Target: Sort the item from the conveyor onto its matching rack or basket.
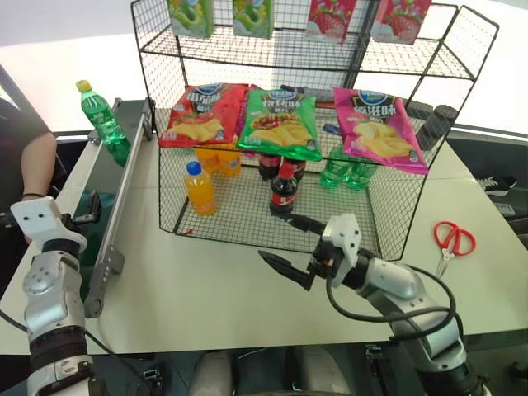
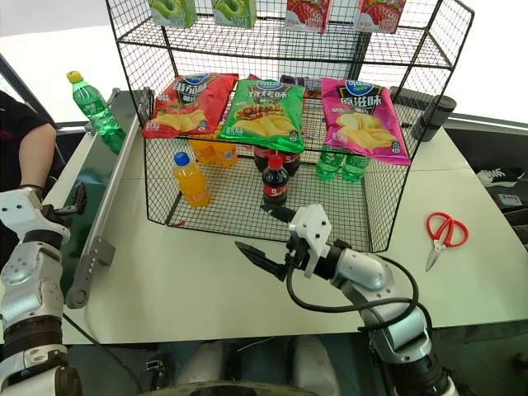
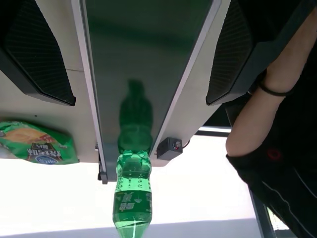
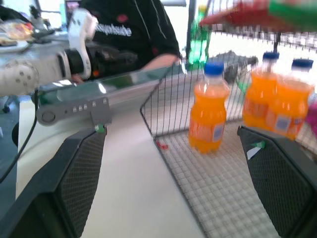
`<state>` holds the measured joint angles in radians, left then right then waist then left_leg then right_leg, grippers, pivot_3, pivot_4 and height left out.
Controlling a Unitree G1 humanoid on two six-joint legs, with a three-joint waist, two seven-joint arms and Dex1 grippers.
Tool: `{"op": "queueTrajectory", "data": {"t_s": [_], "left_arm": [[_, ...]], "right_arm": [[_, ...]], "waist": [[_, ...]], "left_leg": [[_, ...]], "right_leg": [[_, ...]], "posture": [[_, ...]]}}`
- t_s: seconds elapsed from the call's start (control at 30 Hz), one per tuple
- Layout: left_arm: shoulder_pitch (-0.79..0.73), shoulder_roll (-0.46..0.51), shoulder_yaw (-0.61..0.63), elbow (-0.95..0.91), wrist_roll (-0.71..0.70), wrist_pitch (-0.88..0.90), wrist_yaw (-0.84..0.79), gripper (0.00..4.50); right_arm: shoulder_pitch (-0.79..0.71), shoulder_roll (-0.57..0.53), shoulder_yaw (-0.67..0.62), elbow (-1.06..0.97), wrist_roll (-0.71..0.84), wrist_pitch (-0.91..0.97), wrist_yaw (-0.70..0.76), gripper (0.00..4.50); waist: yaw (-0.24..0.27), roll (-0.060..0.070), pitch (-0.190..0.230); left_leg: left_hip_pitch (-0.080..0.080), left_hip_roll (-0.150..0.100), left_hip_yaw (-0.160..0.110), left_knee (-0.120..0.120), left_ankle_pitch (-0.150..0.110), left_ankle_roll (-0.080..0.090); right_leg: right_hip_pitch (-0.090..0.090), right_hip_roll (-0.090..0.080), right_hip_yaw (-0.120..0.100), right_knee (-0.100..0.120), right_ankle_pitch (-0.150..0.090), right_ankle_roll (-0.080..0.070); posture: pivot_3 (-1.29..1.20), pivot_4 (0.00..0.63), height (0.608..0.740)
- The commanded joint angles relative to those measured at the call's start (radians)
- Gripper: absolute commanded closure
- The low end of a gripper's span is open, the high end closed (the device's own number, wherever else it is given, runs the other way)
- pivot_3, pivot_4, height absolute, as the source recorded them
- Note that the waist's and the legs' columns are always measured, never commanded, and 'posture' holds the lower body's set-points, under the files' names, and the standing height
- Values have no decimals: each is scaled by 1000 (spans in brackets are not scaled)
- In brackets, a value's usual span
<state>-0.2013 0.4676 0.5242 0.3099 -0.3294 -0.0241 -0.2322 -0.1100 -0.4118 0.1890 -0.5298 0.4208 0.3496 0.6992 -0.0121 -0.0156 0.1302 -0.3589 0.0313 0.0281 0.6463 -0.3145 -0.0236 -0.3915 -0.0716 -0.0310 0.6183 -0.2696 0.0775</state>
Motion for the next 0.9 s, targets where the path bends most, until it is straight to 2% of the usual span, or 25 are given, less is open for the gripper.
{"op": "queueTrajectory", "data": {"t_s": [0.03,0.9], "left_arm": [[-11,9,5,-11,7,-26,9,0],[-25,3,4,27,15,-28,31,0]], "right_arm": [[-26,-5,23,-57,30,6,33,99],[12,-16,37,-44,47,-4,81,99]], "waist": [[1,0,0],[0,0,0]], "left_leg": [[0,0,0,0,0,0],[-1,-1,0,-1,0,0]], "right_leg": [[0,0,0,0,0,0],[-1,-3,-1,-1,0,0]], "posture": [[0,150,740],[0,150,740]]}}
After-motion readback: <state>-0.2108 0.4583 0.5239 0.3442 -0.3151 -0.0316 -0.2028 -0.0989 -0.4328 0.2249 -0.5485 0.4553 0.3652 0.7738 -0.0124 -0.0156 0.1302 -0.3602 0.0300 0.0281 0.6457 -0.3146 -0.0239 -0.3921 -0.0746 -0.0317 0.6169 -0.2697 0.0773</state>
